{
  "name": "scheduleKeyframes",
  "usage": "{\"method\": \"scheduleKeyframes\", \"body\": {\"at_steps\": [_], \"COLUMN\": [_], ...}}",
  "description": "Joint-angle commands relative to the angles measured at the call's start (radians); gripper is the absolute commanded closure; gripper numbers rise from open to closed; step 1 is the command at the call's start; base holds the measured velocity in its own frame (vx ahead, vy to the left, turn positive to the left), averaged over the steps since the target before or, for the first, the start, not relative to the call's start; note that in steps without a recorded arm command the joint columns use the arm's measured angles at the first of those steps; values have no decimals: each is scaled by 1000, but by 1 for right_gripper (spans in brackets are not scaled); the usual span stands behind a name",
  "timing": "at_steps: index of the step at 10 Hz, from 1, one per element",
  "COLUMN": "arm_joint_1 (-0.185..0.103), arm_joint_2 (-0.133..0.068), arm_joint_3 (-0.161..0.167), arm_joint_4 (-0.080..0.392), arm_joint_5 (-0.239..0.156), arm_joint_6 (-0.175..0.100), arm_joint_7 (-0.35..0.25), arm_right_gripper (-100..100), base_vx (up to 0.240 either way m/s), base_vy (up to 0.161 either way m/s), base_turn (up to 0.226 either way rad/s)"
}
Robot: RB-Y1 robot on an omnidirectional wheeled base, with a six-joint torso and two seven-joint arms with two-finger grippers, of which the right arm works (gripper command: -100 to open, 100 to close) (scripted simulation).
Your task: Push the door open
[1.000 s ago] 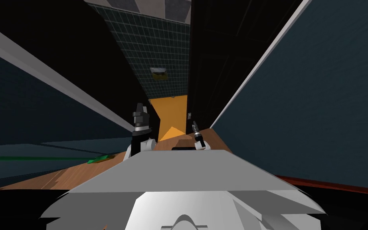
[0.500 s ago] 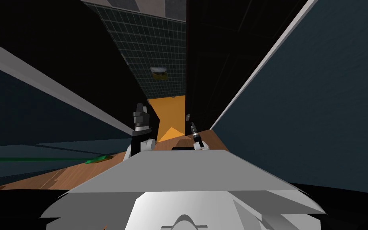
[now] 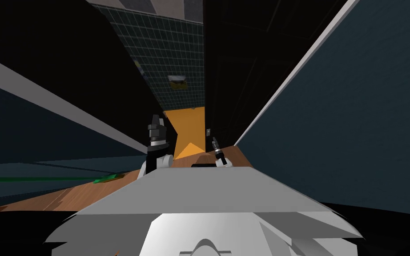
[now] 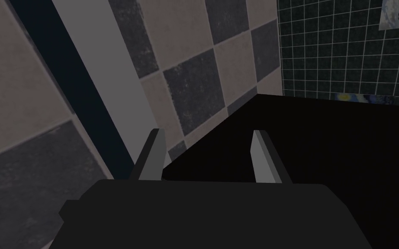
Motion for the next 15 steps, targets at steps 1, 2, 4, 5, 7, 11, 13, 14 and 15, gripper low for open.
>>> {"method": "scheduleKeyframes", "body": {"at_steps": [1,2,4,5,7,11,13,14,15], "arm_joint_1": [-4,-3,-1,0,2,9,9,9,9], "arm_joint_2": [-23,-33,-42,-41,-28,-8,-8,-8,-8], "arm_joint_3": [-4,-5,-8,-9,-12,-12,-12,-12,-12], "arm_joint_4": [10,12,16,18,22,15,15,15,15], "arm_joint_5": [-2,-3,-4,-5,-7,-7,-7,-7,-7], "arm_joint_6": [-7,-9,-16,-19,-25,-25,-25,-25,-25], "arm_joint_7": [1,1,2,2,2,0,0,0,0], "arm_right_gripper": [-100,-100,-100,-100,-100,100,100,100,100], "base_vx": [184,163,186,222,177,100,-21,-8,0], "base_vy": [37,38,44,69,50,14,-2,-2,0], "base_turn": [30,20,26,18,25,10,5,-2,0]}}
